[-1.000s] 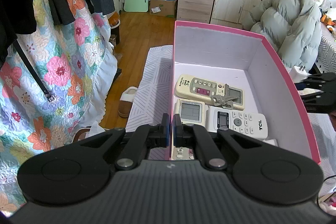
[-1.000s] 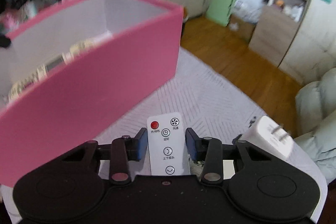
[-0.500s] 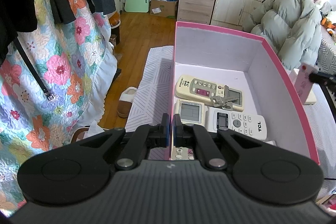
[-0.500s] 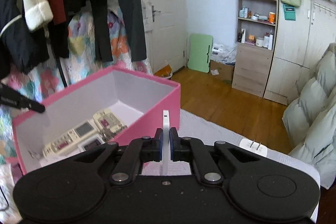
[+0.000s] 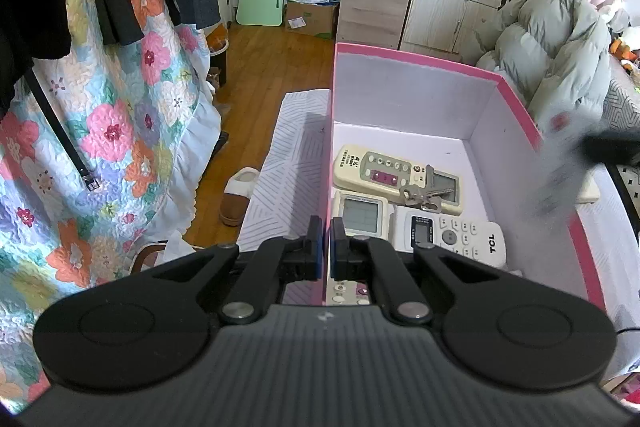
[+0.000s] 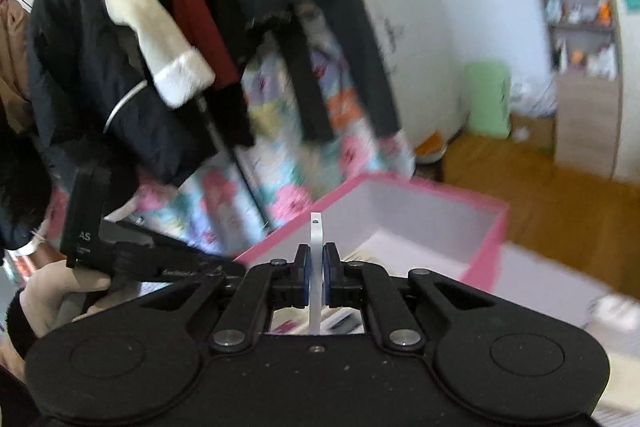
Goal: Organize rigid objects
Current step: 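Carry the small white remote into the pink box and release it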
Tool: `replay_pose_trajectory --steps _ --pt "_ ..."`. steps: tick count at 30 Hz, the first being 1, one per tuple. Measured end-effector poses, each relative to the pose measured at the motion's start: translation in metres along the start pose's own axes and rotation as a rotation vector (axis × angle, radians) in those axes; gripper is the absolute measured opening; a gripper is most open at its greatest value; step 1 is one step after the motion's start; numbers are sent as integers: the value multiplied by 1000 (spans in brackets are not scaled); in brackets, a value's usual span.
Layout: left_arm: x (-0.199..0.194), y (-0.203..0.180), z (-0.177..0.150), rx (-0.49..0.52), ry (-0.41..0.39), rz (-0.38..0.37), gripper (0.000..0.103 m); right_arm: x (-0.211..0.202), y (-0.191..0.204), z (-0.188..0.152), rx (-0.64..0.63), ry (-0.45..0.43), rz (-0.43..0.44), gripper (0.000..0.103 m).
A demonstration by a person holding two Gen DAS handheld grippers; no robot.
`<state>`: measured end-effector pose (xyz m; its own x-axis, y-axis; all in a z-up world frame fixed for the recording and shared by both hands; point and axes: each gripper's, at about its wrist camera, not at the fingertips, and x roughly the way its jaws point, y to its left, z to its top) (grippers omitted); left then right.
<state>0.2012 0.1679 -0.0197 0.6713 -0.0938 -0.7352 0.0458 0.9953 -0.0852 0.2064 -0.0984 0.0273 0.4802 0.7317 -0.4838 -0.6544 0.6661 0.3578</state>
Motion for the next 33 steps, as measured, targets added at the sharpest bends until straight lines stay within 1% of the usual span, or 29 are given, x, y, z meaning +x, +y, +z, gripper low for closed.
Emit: replay_pose_trajectory --steps 4,7,8,9,11,13,14,15,17,19,20,21,22,23,24,29,31,33 --pt "-2 4 -2 -9 1 -6 2 44 -3 -3 89 71 51 7" --pt "-2 4 -2 -9 -1 -6 2 65 -19 -12 209 105 96 7" --pt "-3 4 -2 -8 -3 -7 2 71 -24 -15 228 115 107 8" --pt "-3 5 -1 -10 -4 -8 2 75 -27 -19 231 125 110 8" --pt "-4 5 -1 -13 -4 -10 2 79 -30 -29 234 133 84 10" --pt "-4 6 -1 -14 -4 -12 2 78 -29 -33 203 129 64 9" --pt "-5 5 -1 -13 -3 -12 2 74 -24 -35 162 116 32 13" --pt "-5 5 -2 -7 -6 -7 2 69 -21 -34 126 108 -10 15" --pt "-5 4 -3 4 -12 1 3 54 -15 -35 48 72 -88 26" --pt "-5 5 -4 2 -12 -3 3 34 -14 -35 34 3 -125 30" --pt "-5 6 -4 -3 -11 -4 2 25 -15 -35 36 -26 -126 35" --pt "-6 6 -4 -5 -12 -4 2 15 -17 -35 31 -54 -131 38" --pt "-5 6 -4 -6 -12 -4 2 6 -19 -36 20 -76 -151 45" --pt "-5 6 -4 -7 -12 -5 2 -3 -21 -36 10 -93 -184 49" --pt "-6 7 -4 -4 -11 -4 2 -12 -25 -37 3 -97 -214 49" --pt "-4 9 -3 -10 -6 -3 2 -44 -58 -43 33 -33 -353 49" --pt "-4 9 -3 -10 -6 -1 2 -49 -74 -48 70 6 -388 49" --pt "-4 7 -5 -12 -7 0 2 -51 -91 -55 104 67 -398 49"
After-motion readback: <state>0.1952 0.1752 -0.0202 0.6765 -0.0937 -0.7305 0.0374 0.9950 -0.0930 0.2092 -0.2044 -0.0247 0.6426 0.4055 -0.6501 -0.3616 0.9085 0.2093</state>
